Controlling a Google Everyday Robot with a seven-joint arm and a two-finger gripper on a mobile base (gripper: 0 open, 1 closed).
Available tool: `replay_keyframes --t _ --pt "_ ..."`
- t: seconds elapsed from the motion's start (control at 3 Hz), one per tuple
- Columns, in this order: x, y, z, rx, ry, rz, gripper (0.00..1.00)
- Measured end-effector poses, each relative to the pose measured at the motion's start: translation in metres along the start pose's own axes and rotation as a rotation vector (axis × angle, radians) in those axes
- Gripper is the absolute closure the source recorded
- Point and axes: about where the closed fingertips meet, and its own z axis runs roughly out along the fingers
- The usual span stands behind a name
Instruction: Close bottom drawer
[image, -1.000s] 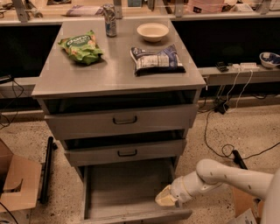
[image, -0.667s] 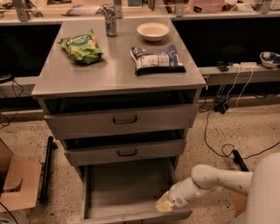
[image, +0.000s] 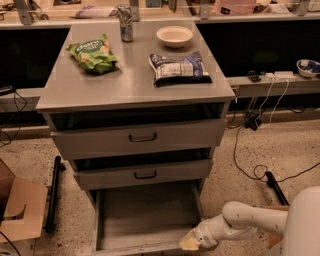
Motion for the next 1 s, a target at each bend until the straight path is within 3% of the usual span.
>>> replay_keyframes --t 1.0 --pt "0.038 -0.029 0.042 0.077 0.067 0.016 1.00"
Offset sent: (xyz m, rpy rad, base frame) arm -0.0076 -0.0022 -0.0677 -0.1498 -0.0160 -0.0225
